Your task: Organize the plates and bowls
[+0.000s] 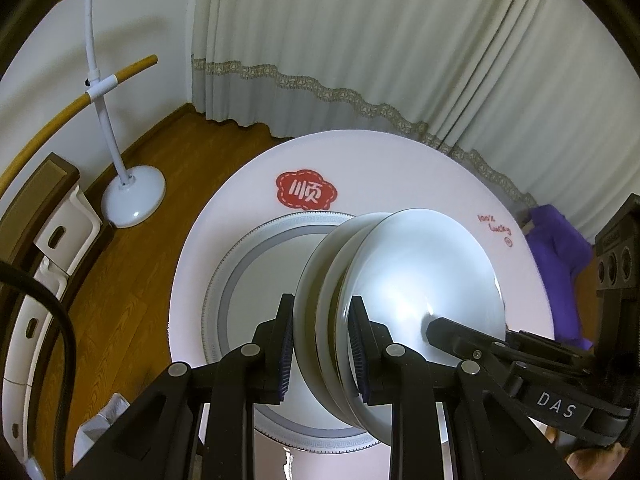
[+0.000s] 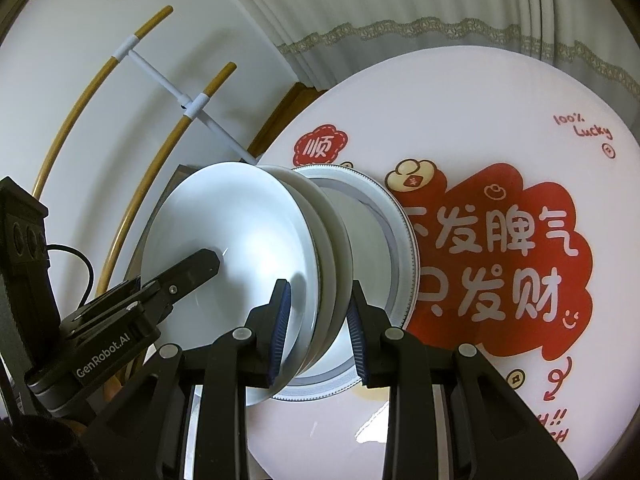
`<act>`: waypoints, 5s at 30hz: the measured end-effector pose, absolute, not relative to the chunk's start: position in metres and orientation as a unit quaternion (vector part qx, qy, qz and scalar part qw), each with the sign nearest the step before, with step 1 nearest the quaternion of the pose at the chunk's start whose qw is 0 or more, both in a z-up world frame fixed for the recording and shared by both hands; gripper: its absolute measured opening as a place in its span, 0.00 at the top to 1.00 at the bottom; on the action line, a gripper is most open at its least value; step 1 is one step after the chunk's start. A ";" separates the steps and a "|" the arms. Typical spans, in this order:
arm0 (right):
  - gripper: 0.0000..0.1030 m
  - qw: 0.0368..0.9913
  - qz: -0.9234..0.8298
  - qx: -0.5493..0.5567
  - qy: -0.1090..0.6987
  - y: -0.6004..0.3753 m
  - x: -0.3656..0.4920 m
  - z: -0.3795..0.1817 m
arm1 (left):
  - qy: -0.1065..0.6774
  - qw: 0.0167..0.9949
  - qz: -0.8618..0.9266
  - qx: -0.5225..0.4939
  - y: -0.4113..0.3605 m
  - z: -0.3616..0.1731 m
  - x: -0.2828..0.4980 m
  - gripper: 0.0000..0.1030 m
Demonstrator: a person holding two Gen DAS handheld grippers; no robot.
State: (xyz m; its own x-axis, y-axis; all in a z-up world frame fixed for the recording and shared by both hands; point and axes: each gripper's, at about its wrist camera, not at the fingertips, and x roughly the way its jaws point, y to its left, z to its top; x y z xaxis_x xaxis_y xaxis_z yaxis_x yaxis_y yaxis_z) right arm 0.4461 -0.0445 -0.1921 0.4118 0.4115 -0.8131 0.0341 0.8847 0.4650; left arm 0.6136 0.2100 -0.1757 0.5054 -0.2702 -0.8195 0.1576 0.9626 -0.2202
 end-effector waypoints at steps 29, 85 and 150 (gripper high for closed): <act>0.72 0.805 0.115 0.204 0.545 -0.035 0.455 -0.203 | 0.493 0.859 -0.120 -0.067 0.212 -0.189 0.629 0.79; 0.69 0.805 0.111 0.187 0.552 -0.031 0.483 -0.195 | 0.503 0.854 -0.103 -0.089 0.216 -0.195 0.652 0.76; 0.00 0.897 0.106 0.135 0.407 -0.069 0.296 -0.114 | 0.257 0.965 0.001 -0.049 0.181 -0.136 0.353 0.01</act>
